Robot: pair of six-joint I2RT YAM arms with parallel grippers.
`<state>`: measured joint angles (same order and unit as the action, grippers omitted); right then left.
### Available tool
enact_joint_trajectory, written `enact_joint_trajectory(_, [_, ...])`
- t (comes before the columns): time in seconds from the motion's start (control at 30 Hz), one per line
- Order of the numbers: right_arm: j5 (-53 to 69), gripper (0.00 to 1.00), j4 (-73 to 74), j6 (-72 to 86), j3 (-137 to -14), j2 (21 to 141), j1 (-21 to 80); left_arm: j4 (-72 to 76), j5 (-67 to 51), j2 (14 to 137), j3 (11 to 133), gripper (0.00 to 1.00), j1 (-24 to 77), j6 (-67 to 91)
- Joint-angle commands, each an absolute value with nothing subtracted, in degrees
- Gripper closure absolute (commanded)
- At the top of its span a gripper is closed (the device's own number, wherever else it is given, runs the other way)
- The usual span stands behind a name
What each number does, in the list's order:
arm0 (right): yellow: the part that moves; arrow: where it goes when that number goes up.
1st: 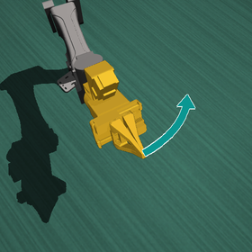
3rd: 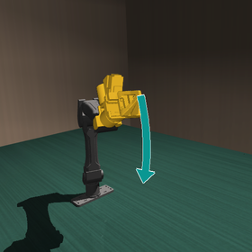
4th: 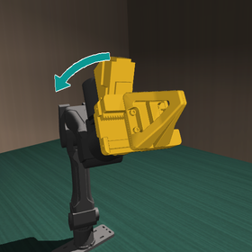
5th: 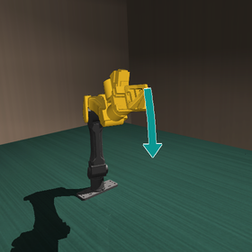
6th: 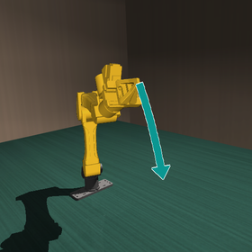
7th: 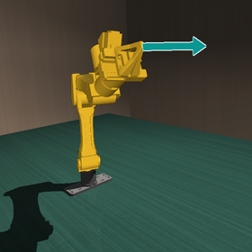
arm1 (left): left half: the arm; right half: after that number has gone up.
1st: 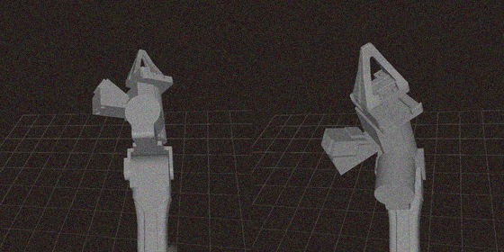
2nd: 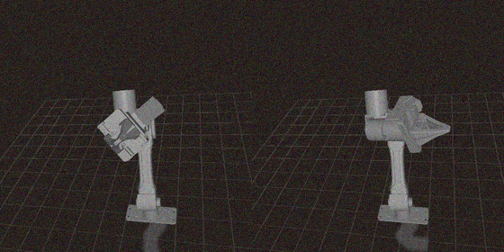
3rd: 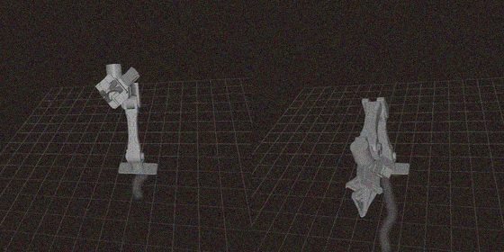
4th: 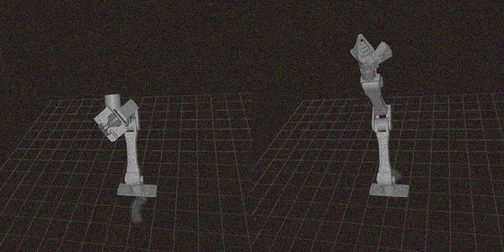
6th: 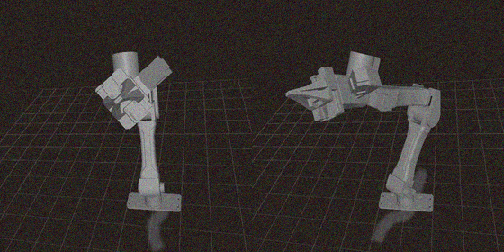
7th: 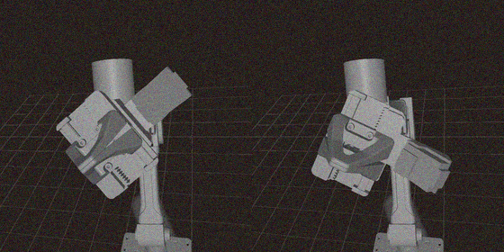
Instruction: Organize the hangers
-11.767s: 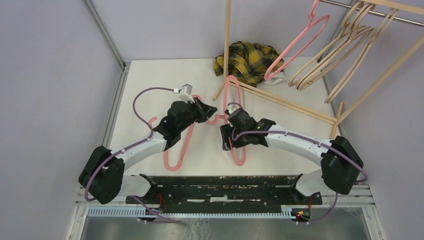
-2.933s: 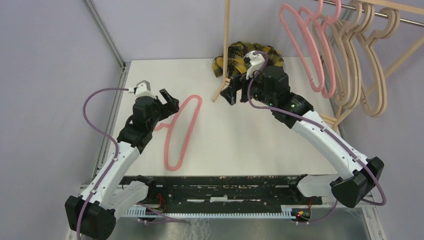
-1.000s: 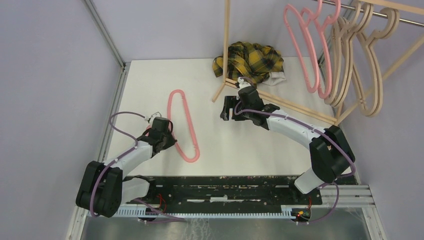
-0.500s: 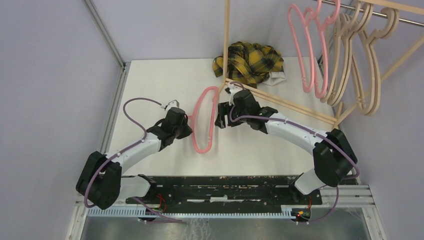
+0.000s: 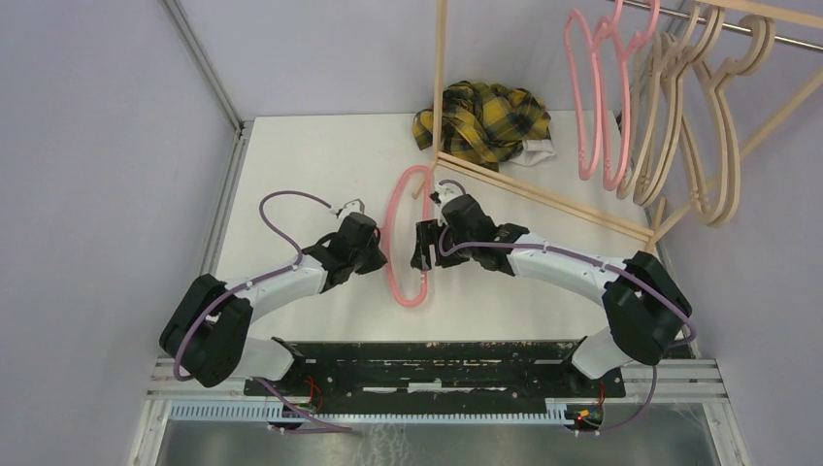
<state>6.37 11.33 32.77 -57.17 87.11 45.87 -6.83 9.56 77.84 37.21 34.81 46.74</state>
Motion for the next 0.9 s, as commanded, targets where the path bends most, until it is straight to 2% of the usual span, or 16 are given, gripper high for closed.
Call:
enact_joint_trajectory(0.0, [6.4,0.21,7.4,39.0,-53.6,88.1,46.0,-2.8,10.2,78.7,39.9,0.97,35.4,49.1])
enact_joint_trajectory(0.17, [6.1,0.22,5.7,40.2,-52.2,89.6,45.9,-3.1,10.3,78.5,40.5,0.97,35.9,48.9])
enact_joint_trajectory(0.3, [8.0,0.27,3.2,41.9,-51.7,91.0,46.1,-3.2,10.6,78.3,40.5,0.97,36.0,48.9])
enact_joint_trajectory(0.6, [9.8,0.49,-3.3,45.6,-49.4,94.7,47.0,-2.9,10.5,77.7,40.5,0.97,36.0,48.9])
enact_joint_trajectory(0.67, [9.3,0.62,-3.5,45.5,-49.1,94.9,47.1,-2.6,10.6,77.3,40.3,0.97,36.0,48.9])
enact_joint_trajectory(0.77, [9.1,0.89,-3.8,45.3,-48.6,94.4,47.1,-2.0,10.4,76.3,39.7,0.97,36.0,48.8])
enact_joint_trajectory(0.87, [8.8,0.99,-4.2,45.2,-47.9,92.8,47.1,-2.7,10.5,74.6,39.0,0.97,36.0,48.6])
